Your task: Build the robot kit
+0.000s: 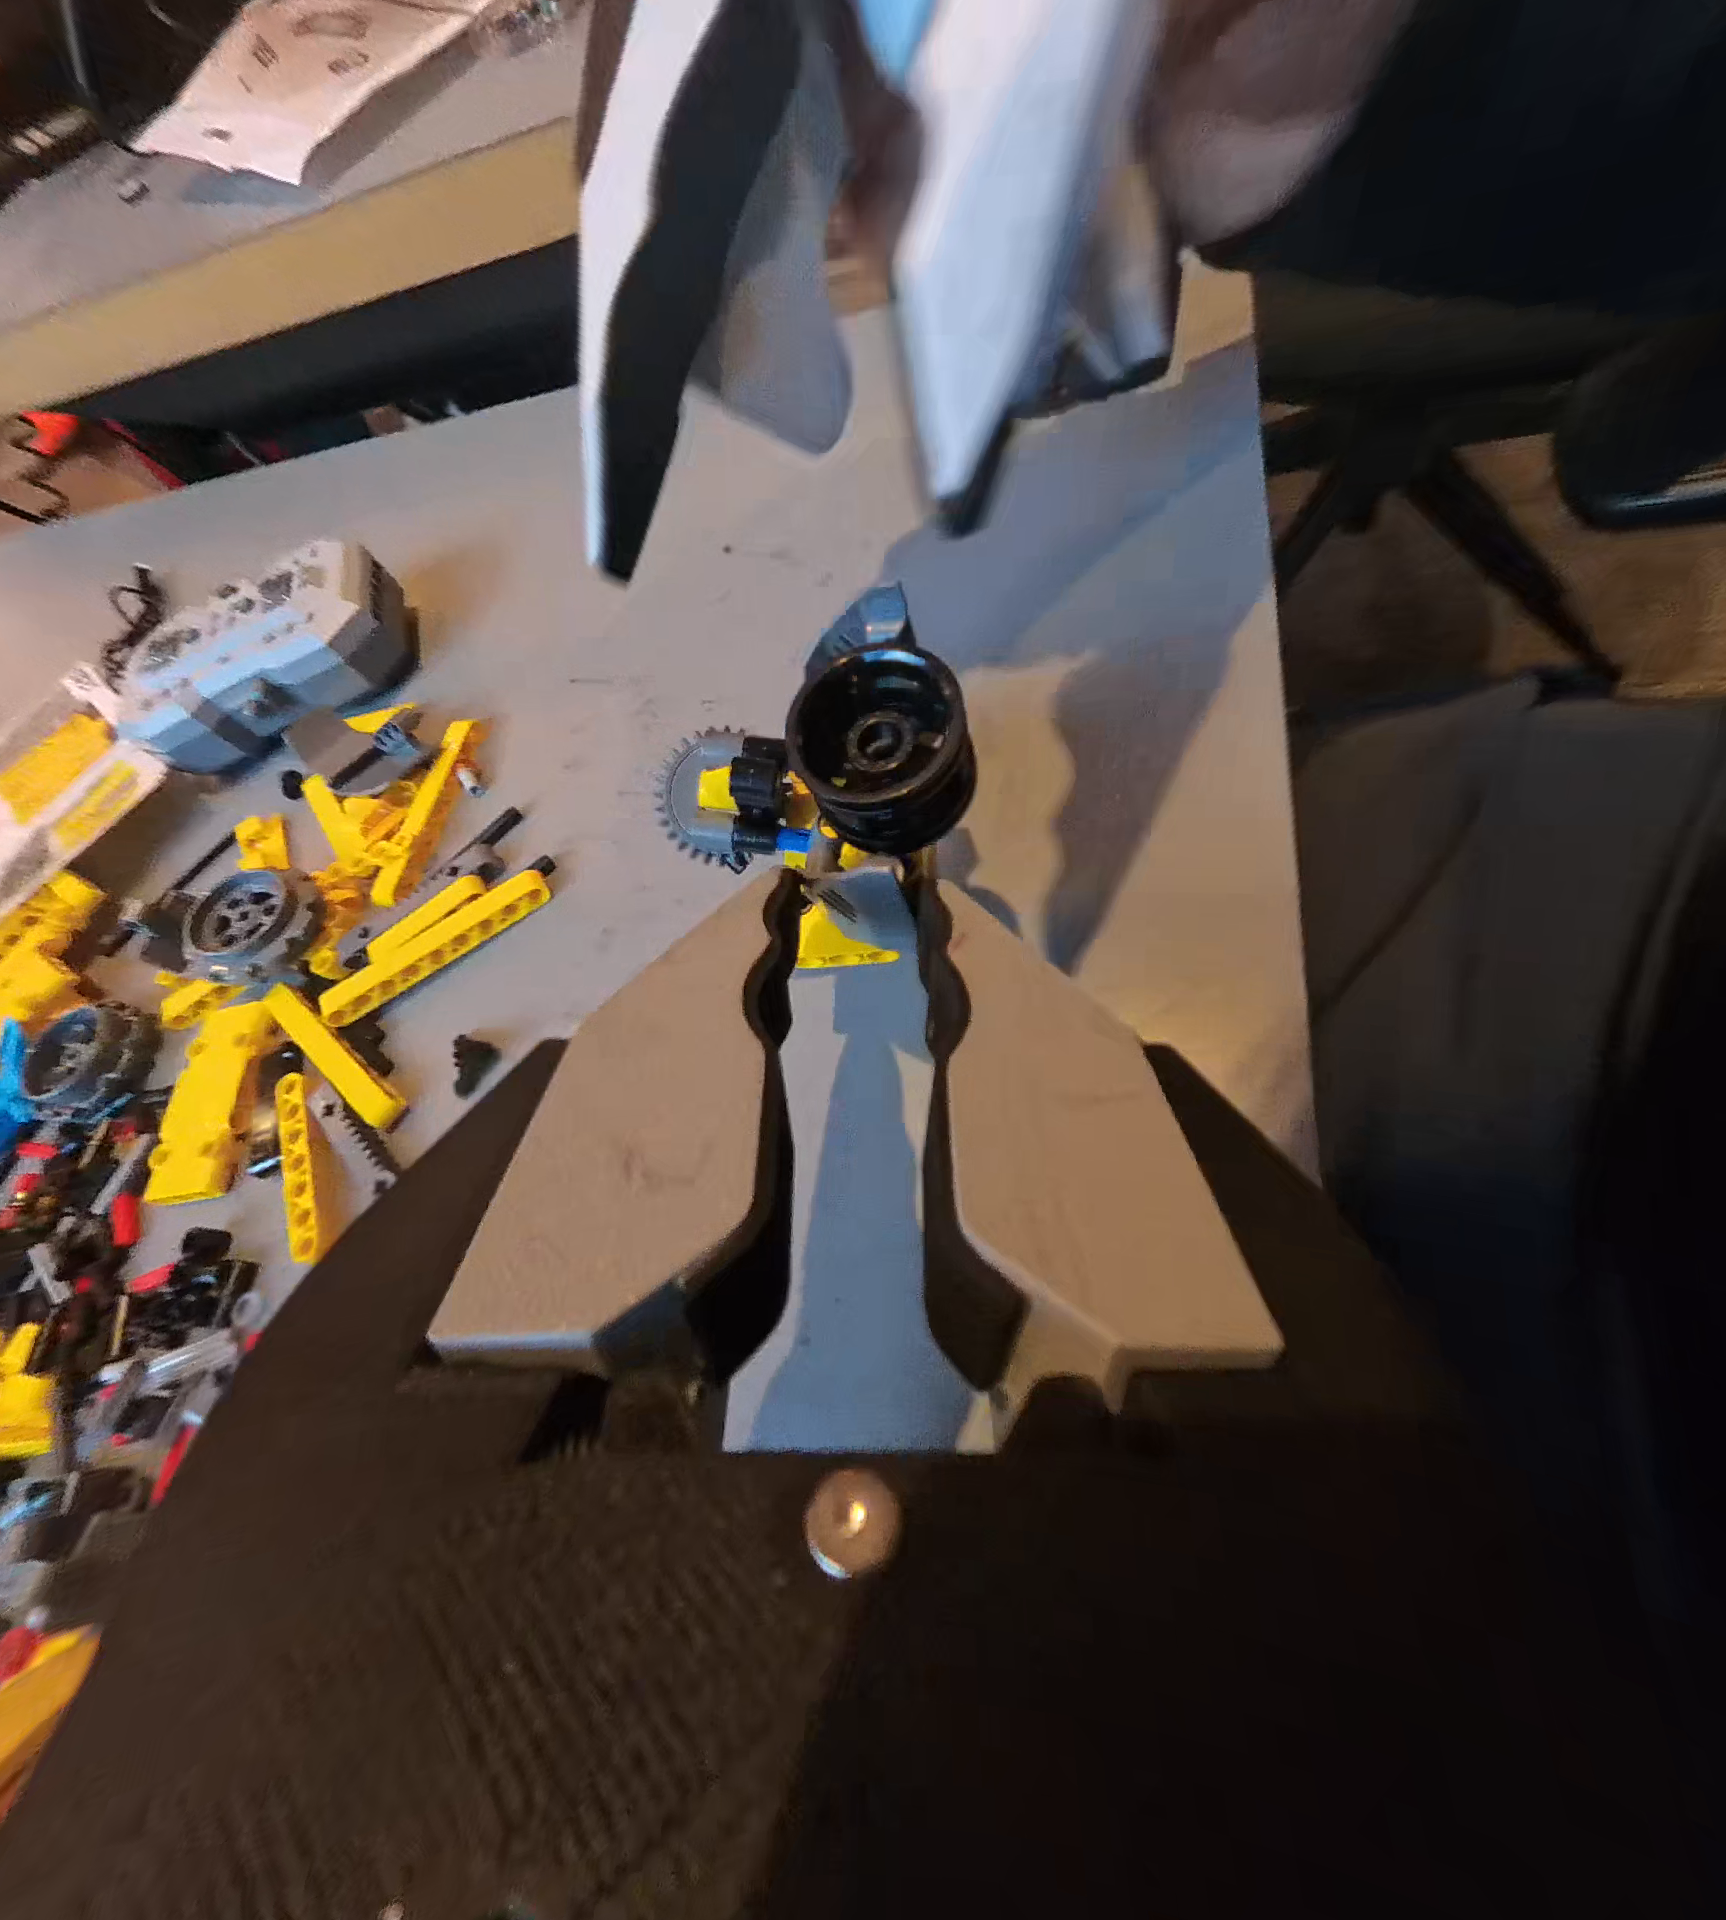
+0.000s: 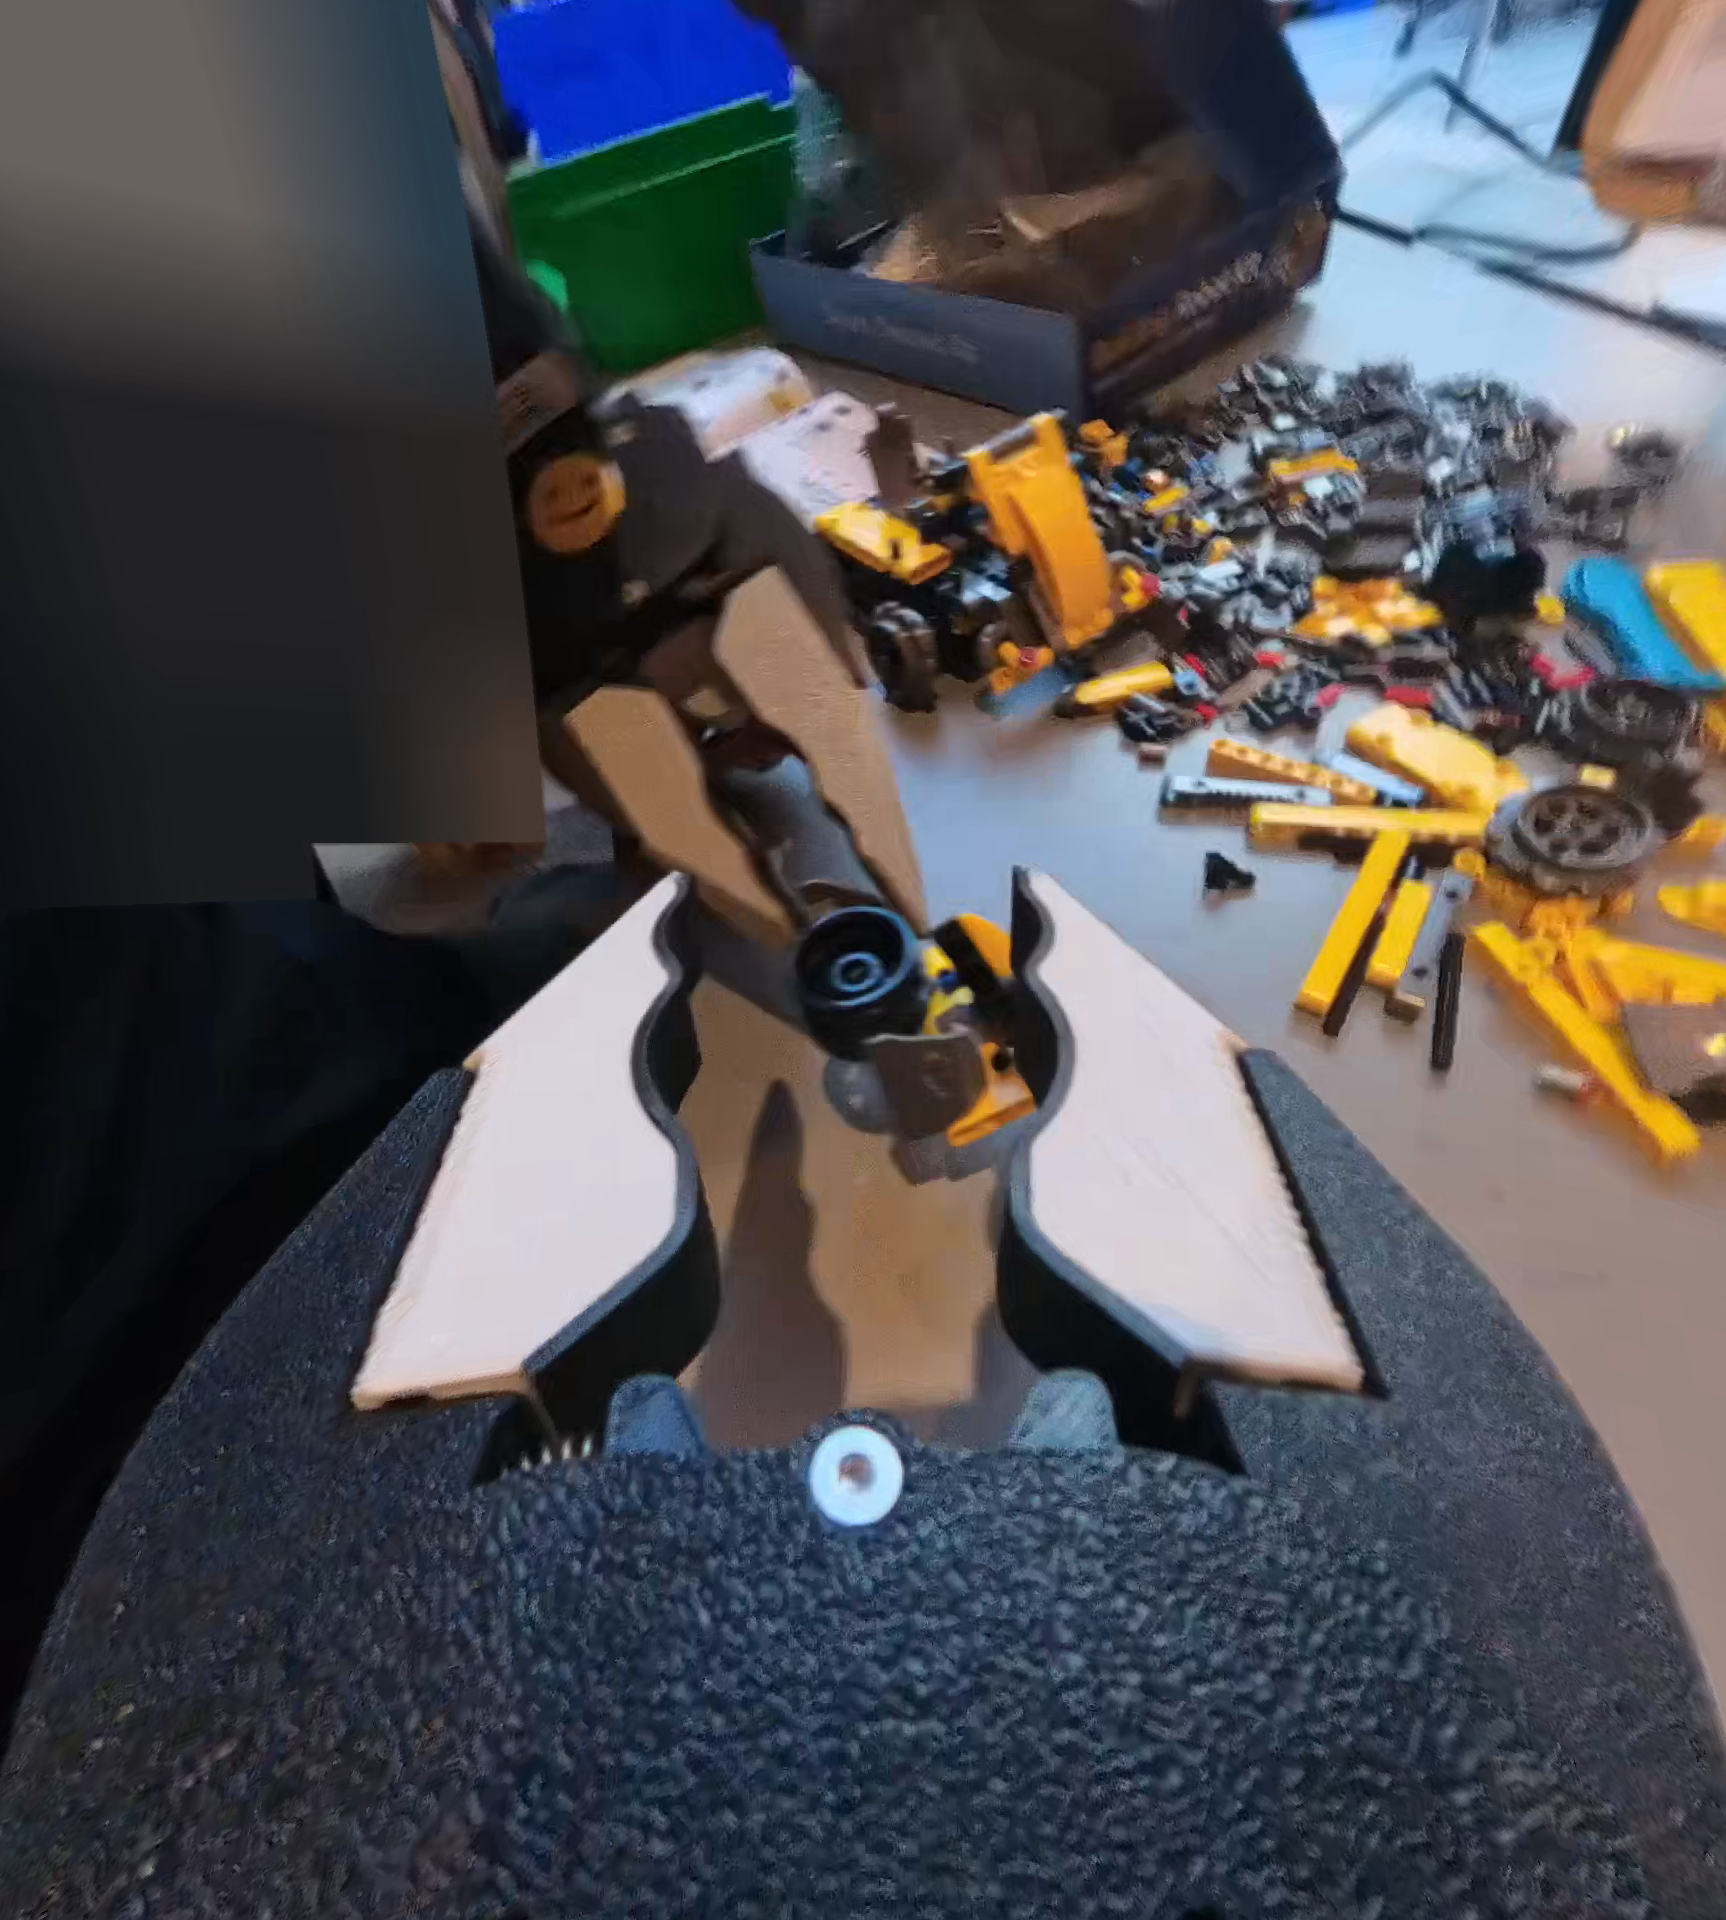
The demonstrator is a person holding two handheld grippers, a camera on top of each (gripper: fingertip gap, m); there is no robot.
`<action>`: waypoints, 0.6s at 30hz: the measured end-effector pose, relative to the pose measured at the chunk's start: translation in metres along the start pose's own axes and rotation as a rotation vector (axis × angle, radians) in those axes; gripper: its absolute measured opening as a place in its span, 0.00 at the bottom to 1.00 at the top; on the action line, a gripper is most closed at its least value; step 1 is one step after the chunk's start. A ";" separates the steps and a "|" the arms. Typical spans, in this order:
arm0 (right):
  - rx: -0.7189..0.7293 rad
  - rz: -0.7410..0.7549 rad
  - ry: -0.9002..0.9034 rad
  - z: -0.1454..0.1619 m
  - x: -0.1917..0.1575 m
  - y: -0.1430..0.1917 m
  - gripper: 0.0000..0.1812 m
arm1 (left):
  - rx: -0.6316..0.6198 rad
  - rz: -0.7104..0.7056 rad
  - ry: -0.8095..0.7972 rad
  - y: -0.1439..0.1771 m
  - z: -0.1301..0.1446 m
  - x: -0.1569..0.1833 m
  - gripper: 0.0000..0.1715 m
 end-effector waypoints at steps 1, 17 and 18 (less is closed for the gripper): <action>-0.021 0.020 0.074 0.000 -0.010 0.000 0.31 | -0.004 0.004 0.007 0.001 0.000 0.000 0.12; -0.736 0.316 0.795 0.048 -0.035 -0.043 0.24 | -0.088 -0.128 -0.244 -0.005 0.012 0.020 0.12; -0.768 0.291 0.816 0.046 -0.036 -0.042 0.23 | -0.093 -0.155 -0.304 -0.004 0.011 0.022 0.12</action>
Point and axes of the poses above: each gripper's, where its closed fingertips meet, y back along the fingers, z out of its underside, x = y × z across the jaws, the point moved 4 cm from there along y, back along the fingers, and after that the axes turned 2 degrees about y, right-handed, at the moved point
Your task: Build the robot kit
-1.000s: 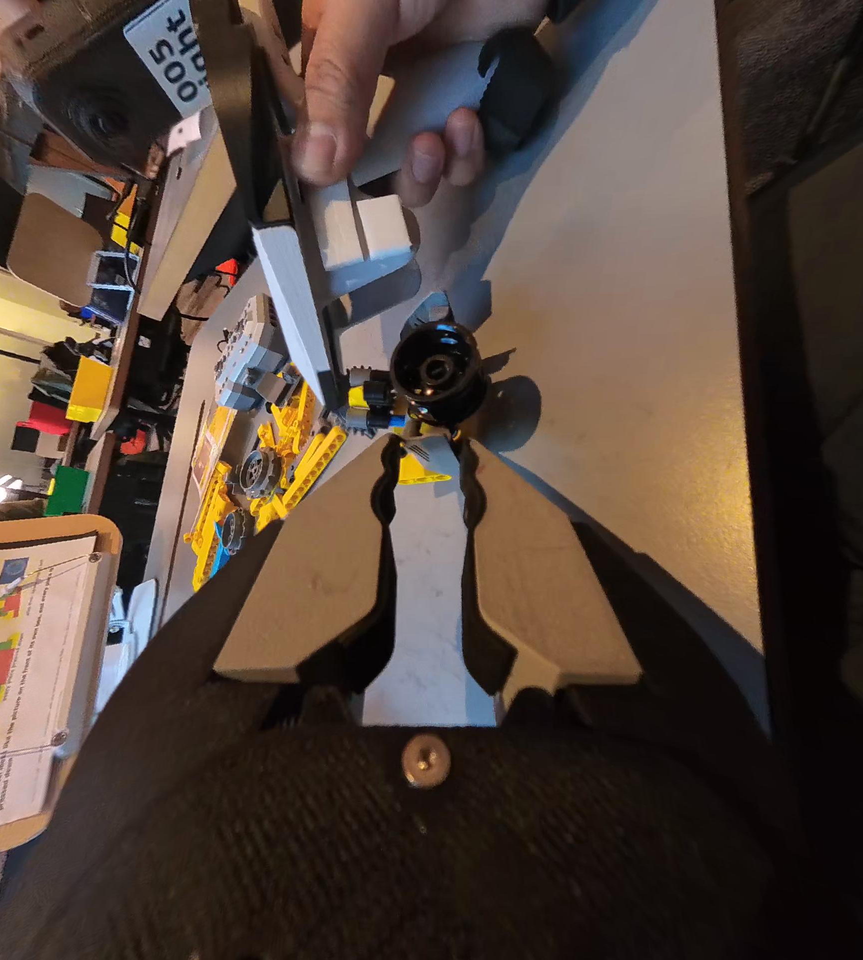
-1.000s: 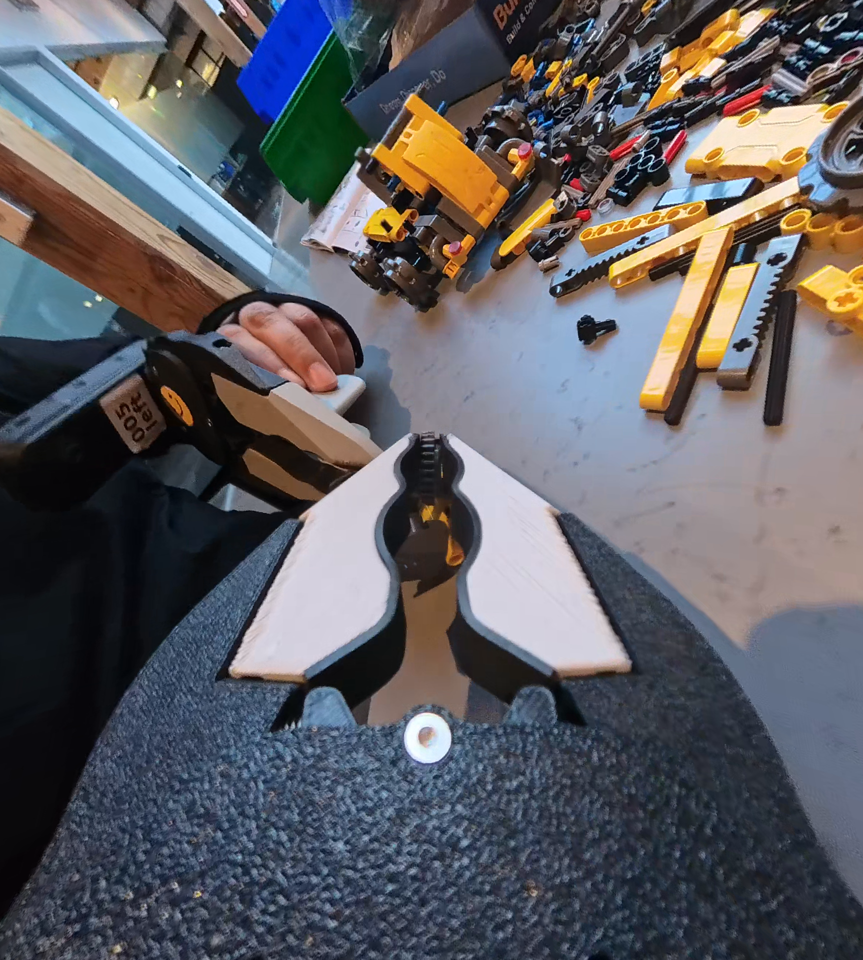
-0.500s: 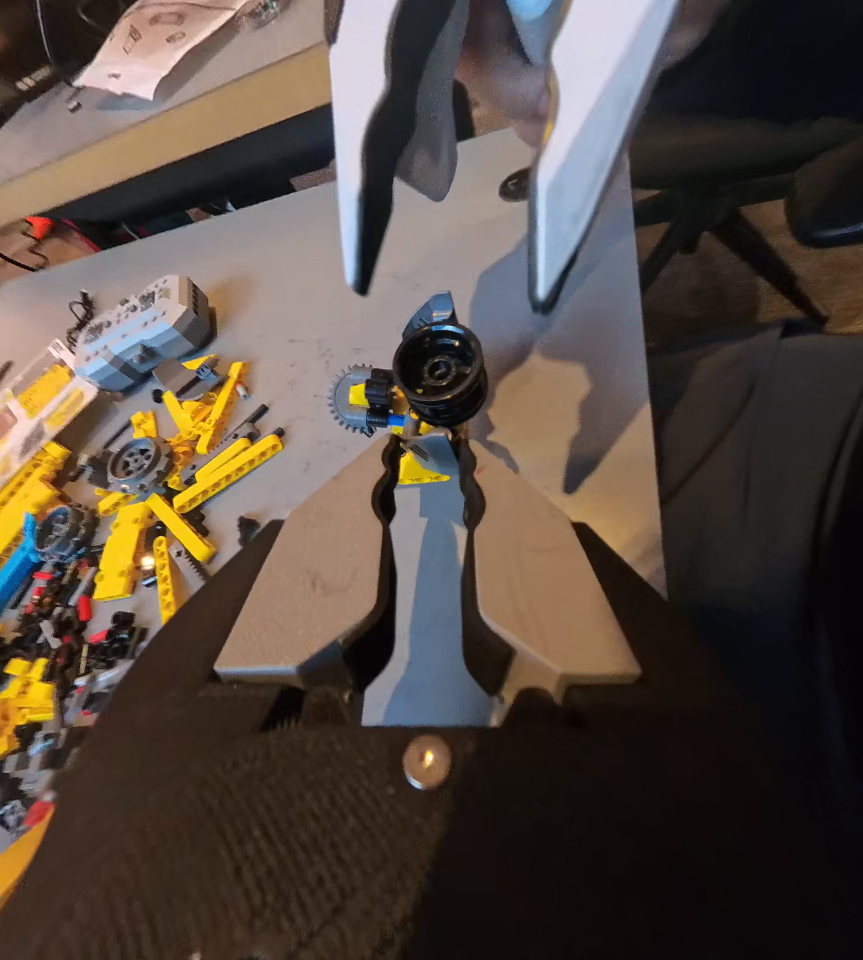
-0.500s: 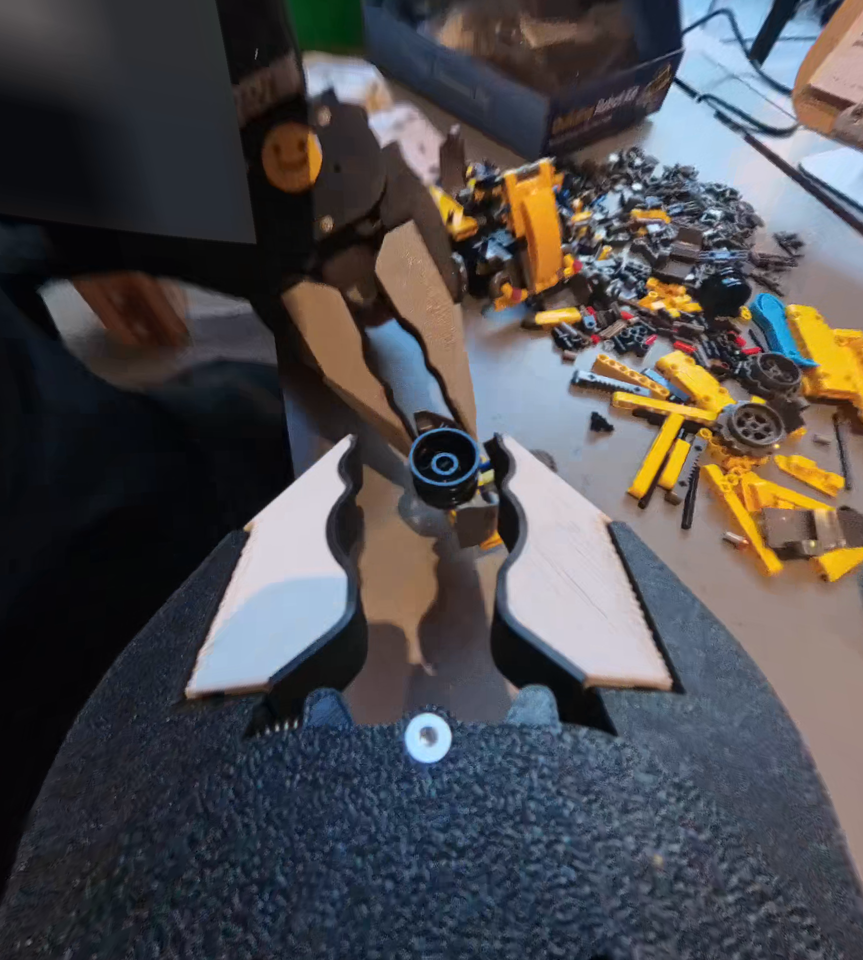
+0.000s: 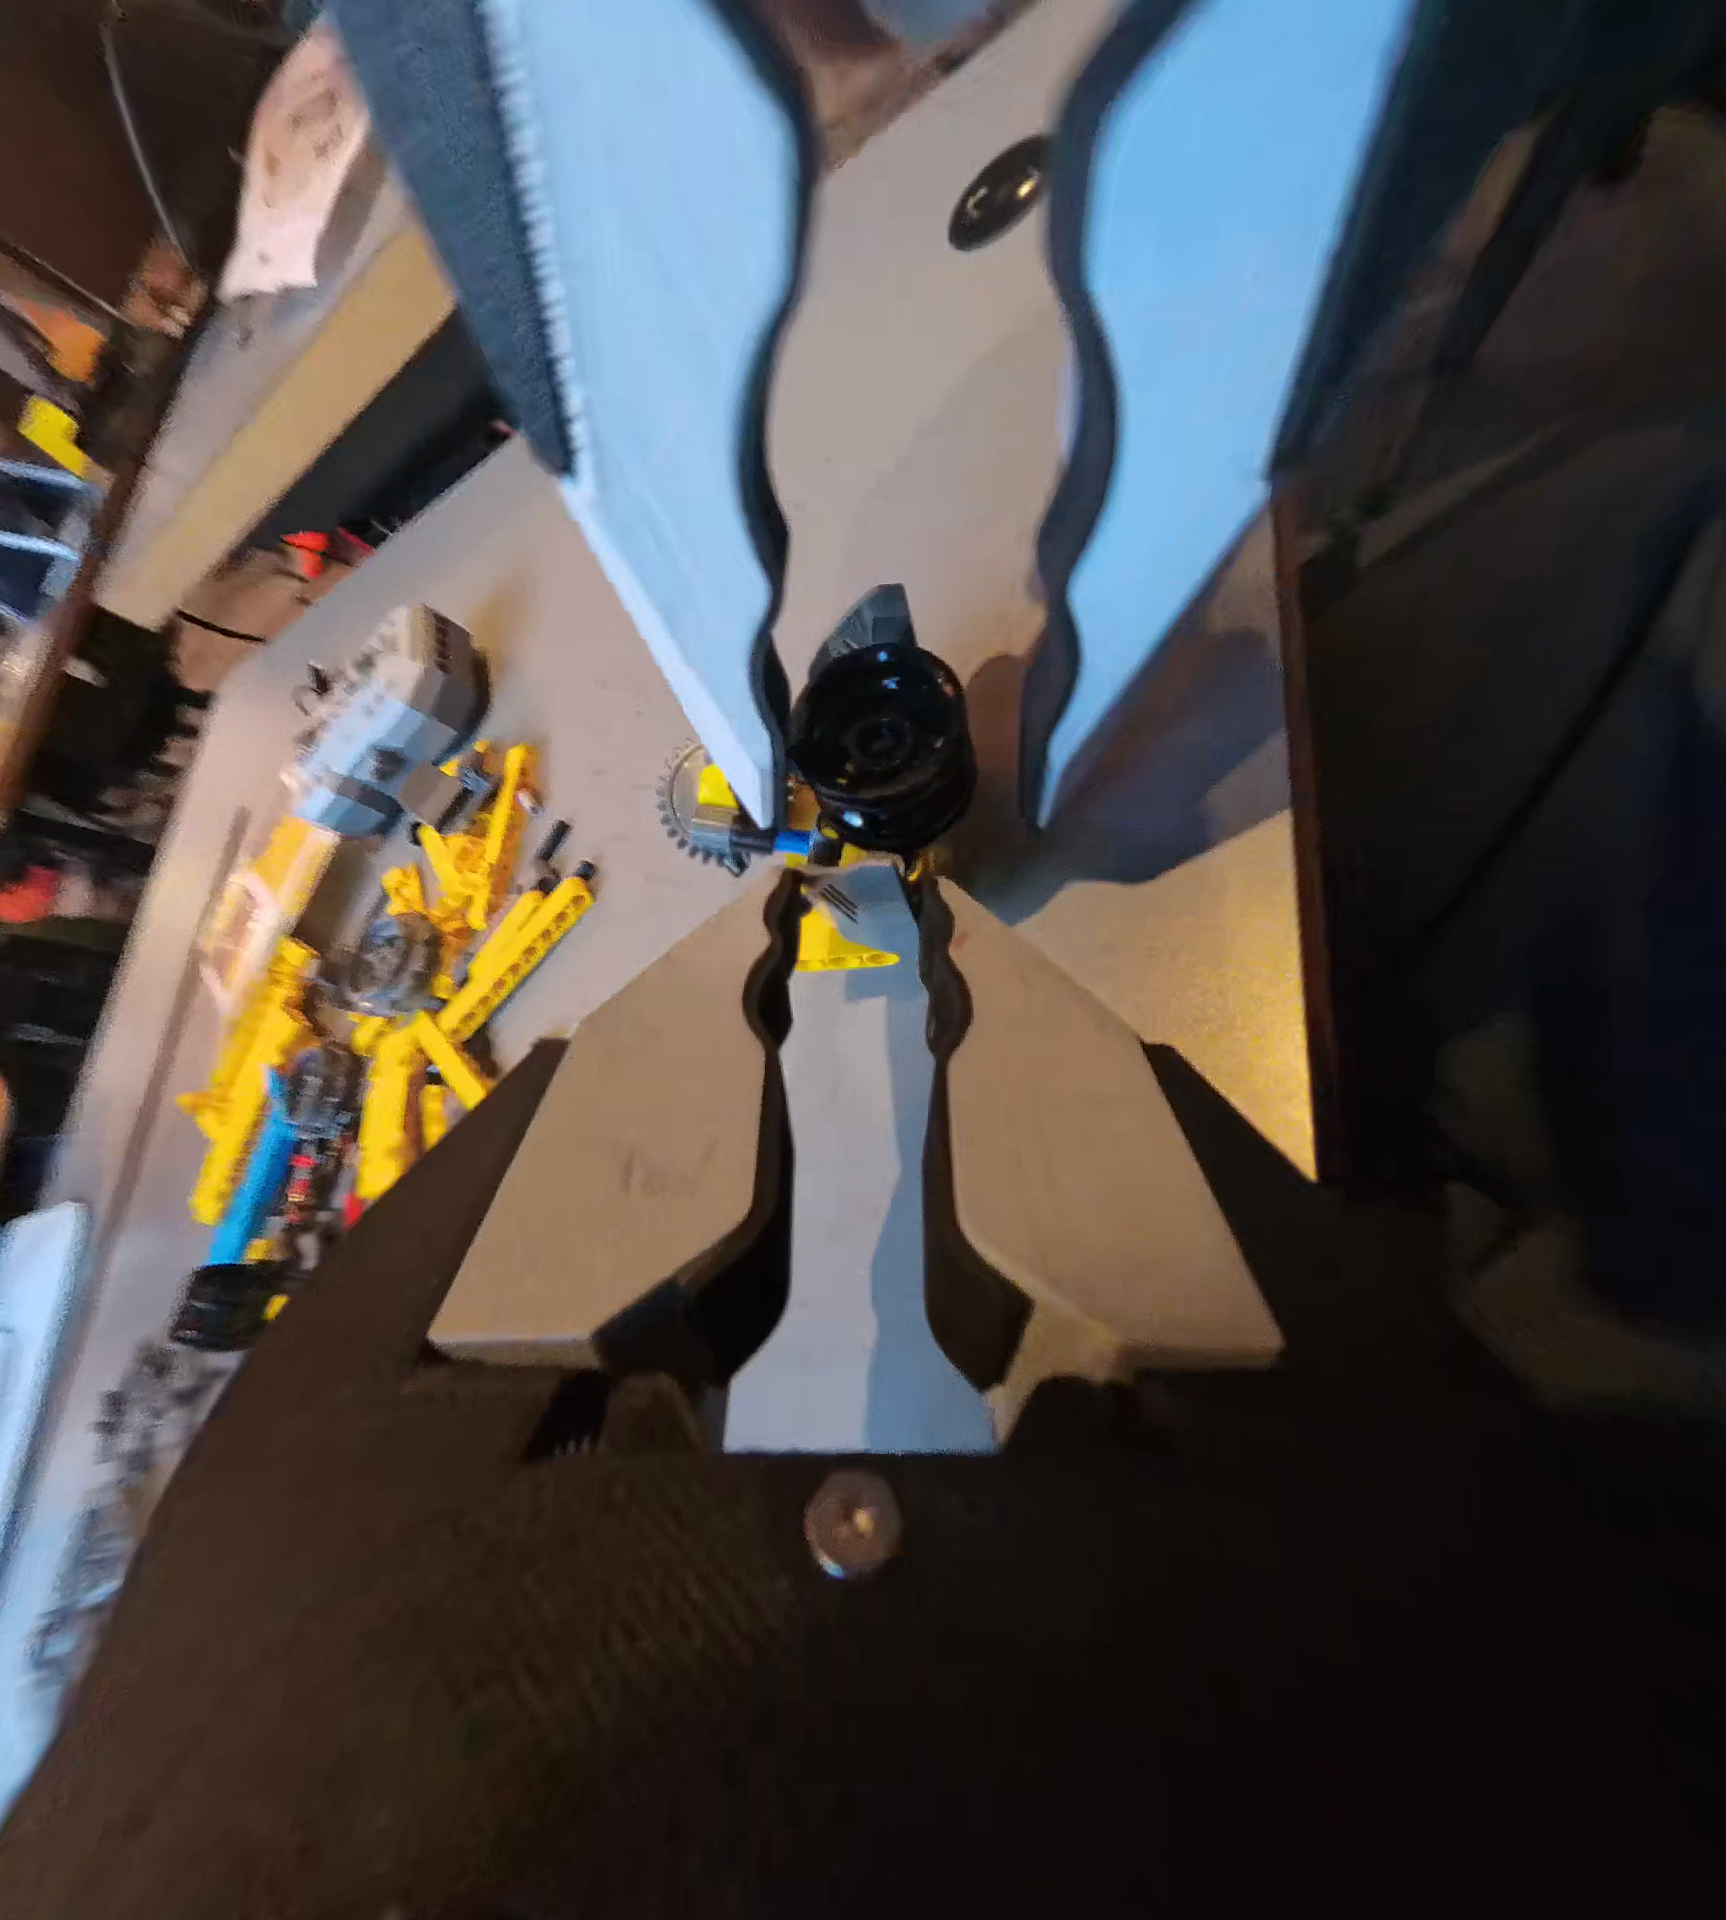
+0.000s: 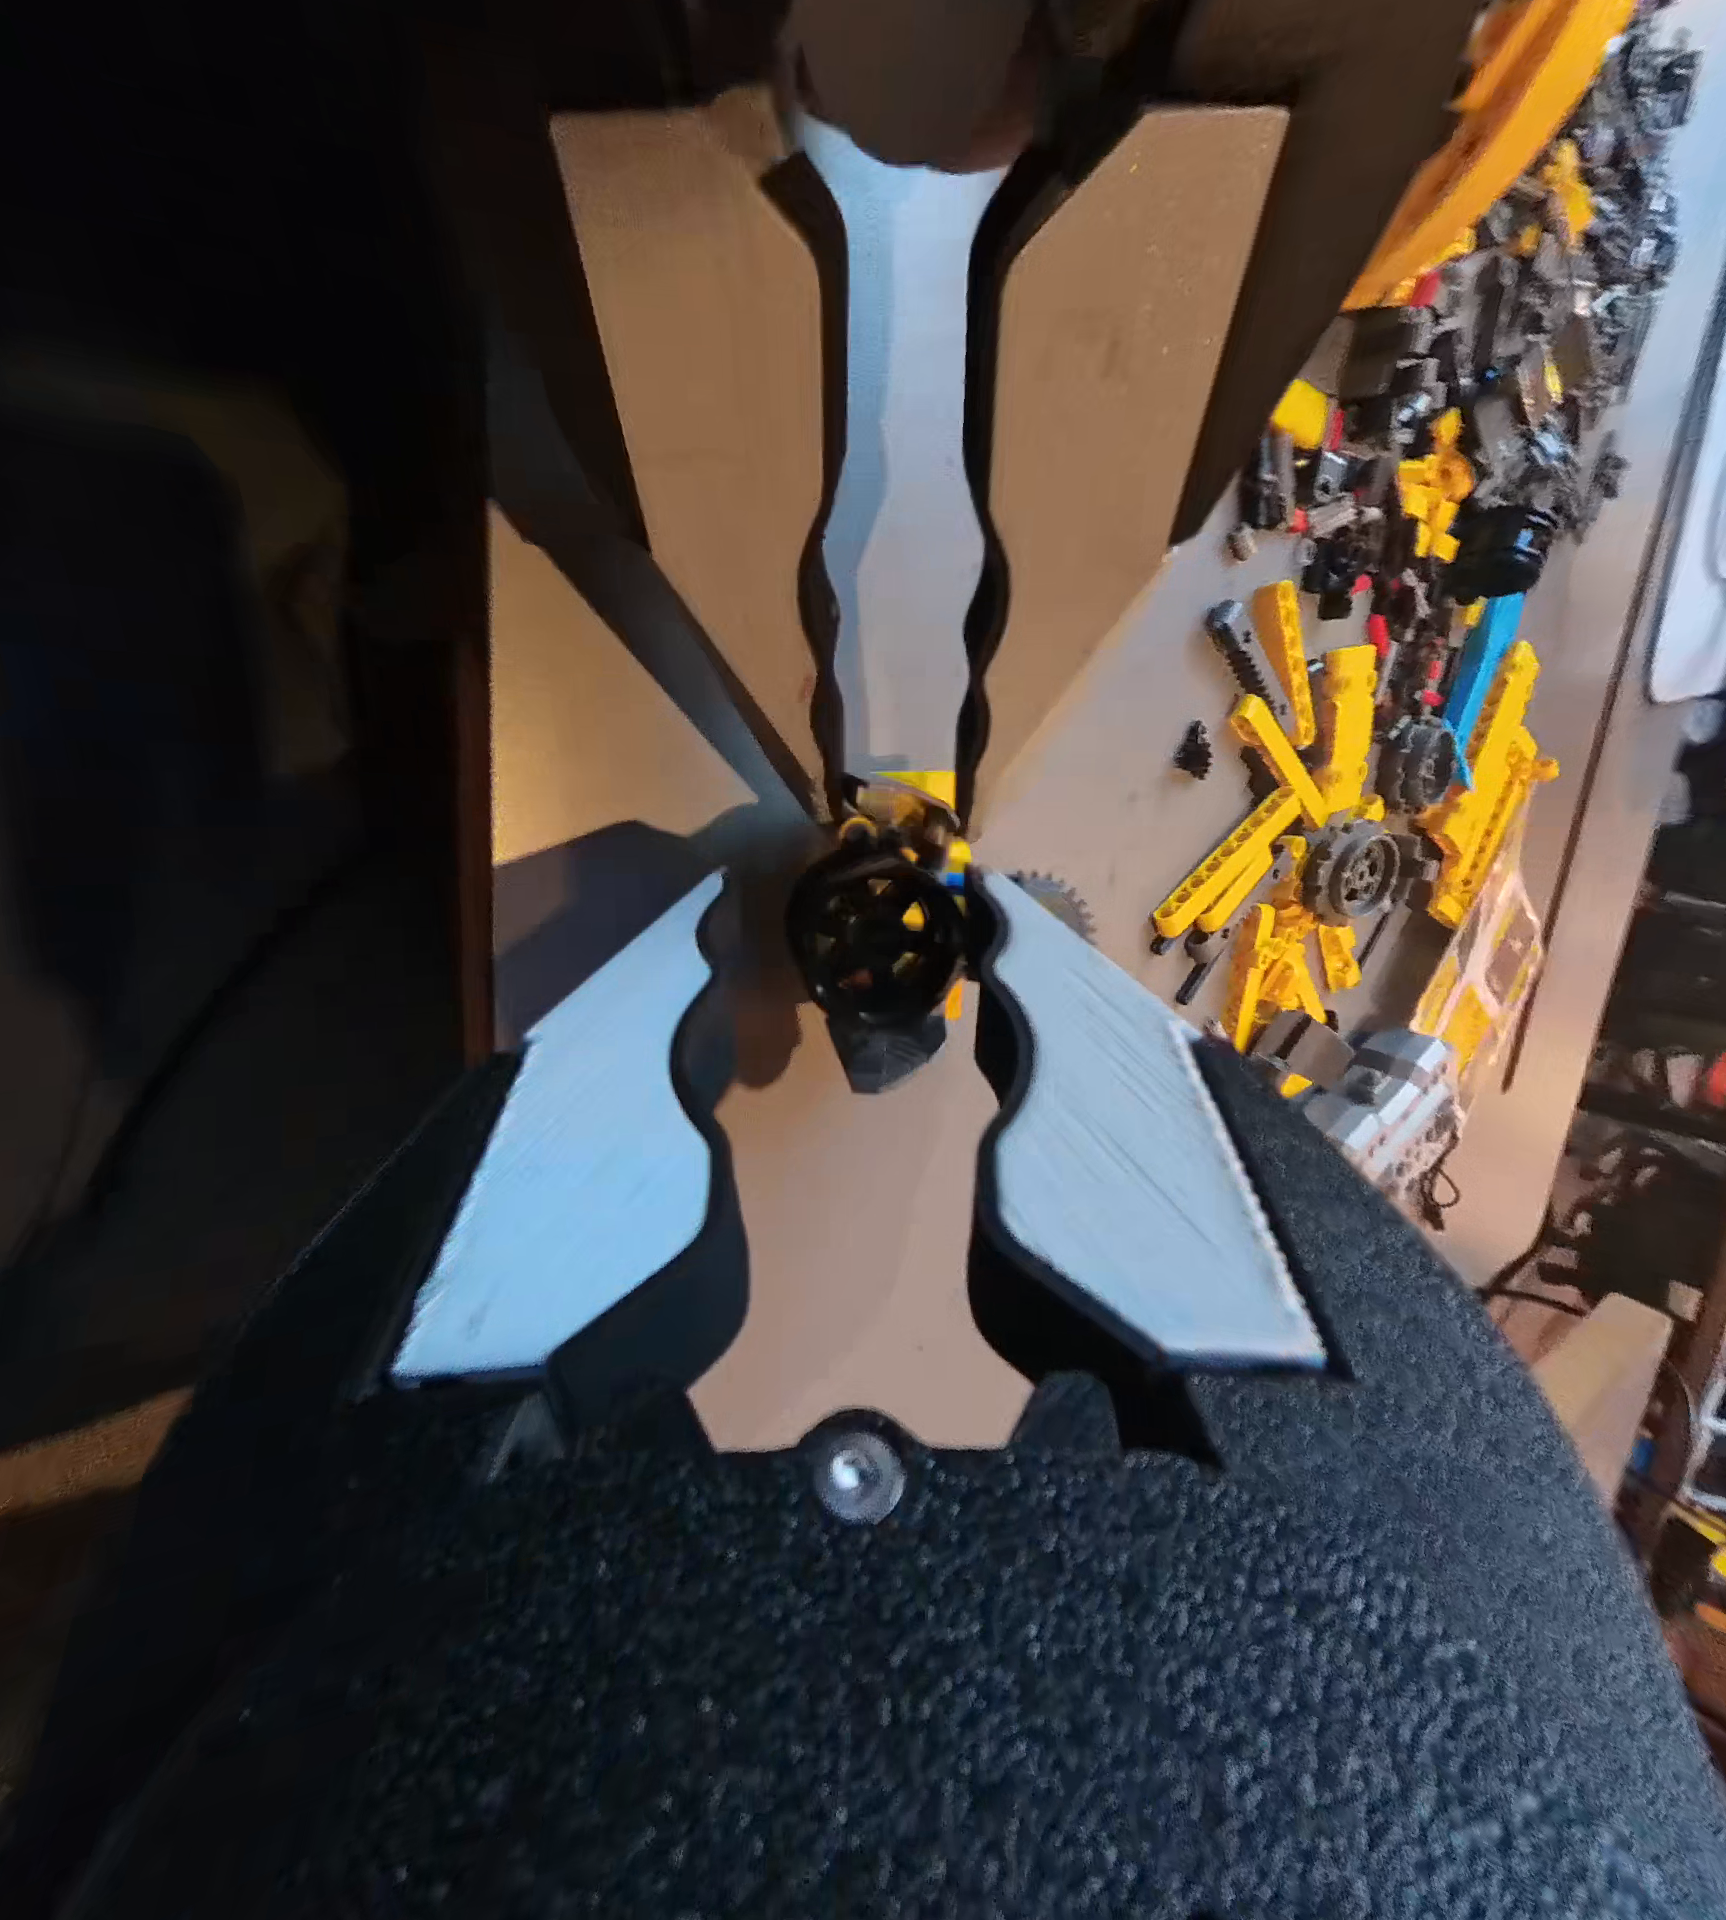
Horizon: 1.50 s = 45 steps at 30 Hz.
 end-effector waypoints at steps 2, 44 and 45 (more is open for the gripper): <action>-0.003 -0.079 -0.007 -0.003 -0.001 0.004 0.23 | -0.012 -0.059 -0.097 0.001 -0.002 0.002 0.12; -0.126 -0.127 0.196 0.000 -0.011 -0.003 0.19 | 0.014 -0.069 -0.154 -0.001 0.001 0.011 0.12; -0.127 -0.129 0.211 0.000 -0.011 -0.003 0.19 | 0.015 -0.071 -0.161 -0.001 0.001 0.011 0.12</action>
Point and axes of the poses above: each gripper's, where its closed fingertips meet, y back along the fingers, z out of its underside, x = y × z across the jaws, the point moved 4 cm from there along y, back along the fingers, and after that the axes turned 2 degrees about y, right-handed, at the moved point
